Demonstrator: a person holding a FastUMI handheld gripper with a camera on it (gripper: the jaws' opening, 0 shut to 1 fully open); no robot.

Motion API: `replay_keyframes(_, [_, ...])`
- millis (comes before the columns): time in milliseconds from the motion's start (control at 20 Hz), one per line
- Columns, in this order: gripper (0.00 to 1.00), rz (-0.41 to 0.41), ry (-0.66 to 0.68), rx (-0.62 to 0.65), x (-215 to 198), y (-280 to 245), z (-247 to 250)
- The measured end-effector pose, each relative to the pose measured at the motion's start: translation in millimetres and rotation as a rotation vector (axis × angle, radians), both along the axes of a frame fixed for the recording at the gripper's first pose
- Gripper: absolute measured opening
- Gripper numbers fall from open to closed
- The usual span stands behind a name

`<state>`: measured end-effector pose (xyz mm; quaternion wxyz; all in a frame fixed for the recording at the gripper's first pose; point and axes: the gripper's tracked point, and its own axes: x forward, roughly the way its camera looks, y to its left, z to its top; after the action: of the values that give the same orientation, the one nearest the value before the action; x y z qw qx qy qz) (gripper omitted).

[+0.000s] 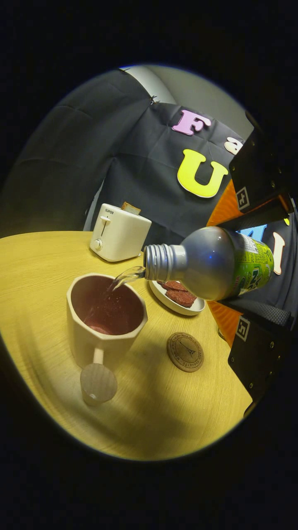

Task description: Take the bottle from table, then pour the juice into the cup, finally place the bottle on the coaster

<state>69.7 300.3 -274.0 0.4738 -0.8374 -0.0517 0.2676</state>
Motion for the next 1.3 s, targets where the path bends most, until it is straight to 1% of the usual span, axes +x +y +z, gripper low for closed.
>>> replay_keyframes(550, [0.77,0.042,-0.023,-0.063,-0.3,5.4,4.2])
replay_keyframes(1300, [0.78,0.042,-0.026,-0.188,1.4,9.2,9.5])
